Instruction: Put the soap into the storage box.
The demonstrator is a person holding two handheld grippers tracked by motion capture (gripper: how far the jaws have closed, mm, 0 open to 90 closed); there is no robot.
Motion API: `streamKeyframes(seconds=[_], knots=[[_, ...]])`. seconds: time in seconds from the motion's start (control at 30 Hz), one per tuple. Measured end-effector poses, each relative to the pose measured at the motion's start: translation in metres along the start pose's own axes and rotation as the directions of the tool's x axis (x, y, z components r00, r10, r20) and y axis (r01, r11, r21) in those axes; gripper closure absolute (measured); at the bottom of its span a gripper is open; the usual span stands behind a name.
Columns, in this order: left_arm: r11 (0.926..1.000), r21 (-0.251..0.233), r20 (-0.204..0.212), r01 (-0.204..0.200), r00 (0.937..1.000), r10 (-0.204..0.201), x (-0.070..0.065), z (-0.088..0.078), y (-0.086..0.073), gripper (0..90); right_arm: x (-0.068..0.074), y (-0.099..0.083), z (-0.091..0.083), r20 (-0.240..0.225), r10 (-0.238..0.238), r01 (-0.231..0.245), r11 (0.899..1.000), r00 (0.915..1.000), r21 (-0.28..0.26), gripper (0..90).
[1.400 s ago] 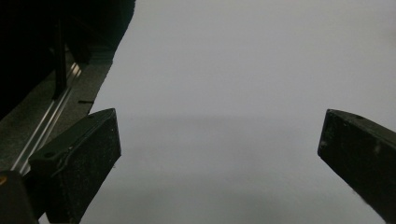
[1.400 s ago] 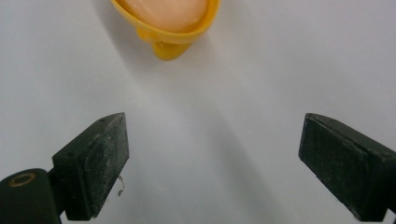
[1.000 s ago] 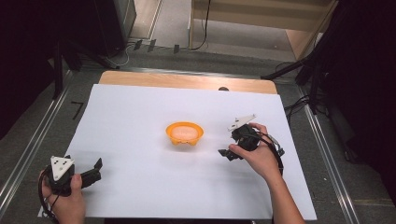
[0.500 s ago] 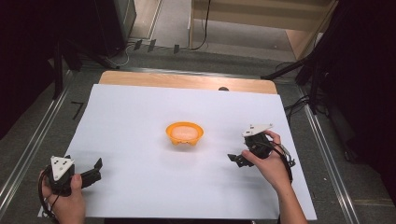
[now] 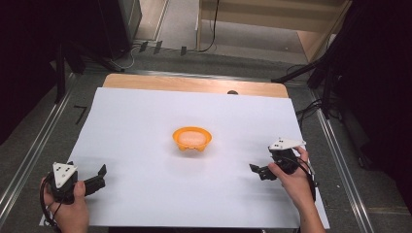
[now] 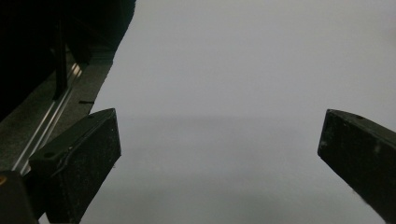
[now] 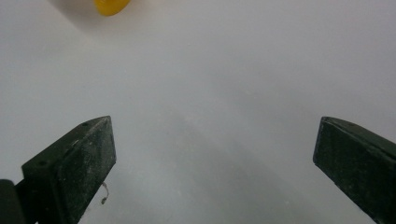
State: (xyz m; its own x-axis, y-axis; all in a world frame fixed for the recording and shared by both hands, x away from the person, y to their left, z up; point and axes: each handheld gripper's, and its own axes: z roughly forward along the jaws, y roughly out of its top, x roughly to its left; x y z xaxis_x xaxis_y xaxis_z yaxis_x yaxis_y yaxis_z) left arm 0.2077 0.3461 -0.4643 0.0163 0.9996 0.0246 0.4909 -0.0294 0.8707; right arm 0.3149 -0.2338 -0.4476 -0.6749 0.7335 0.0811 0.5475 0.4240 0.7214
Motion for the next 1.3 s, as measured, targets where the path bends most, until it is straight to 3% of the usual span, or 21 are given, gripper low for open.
streamKeyframes(seconds=[0.6,0.8,1.3], knots=[[1.0000,-0.005,0.000,0.003,1.0000,-0.003,0.000,0.000,0.000,0.0,-0.011,-0.043,-0.019,0.023,0.069,-0.067,0.996,0.9974,-0.065,0.0],[1.0000,-0.004,-0.001,0.002,1.0000,-0.002,-0.001,0.000,0.000,0.0,-0.016,-0.065,-0.028,0.038,0.106,-0.102,0.990,0.9937,-0.097,0.0],[1.0000,-0.004,0.000,0.002,1.0000,-0.002,-0.001,0.000,0.000,0.0,-0.028,-0.098,-0.057,0.092,0.161,-0.148,0.980,0.9827,-0.132,0.0]])
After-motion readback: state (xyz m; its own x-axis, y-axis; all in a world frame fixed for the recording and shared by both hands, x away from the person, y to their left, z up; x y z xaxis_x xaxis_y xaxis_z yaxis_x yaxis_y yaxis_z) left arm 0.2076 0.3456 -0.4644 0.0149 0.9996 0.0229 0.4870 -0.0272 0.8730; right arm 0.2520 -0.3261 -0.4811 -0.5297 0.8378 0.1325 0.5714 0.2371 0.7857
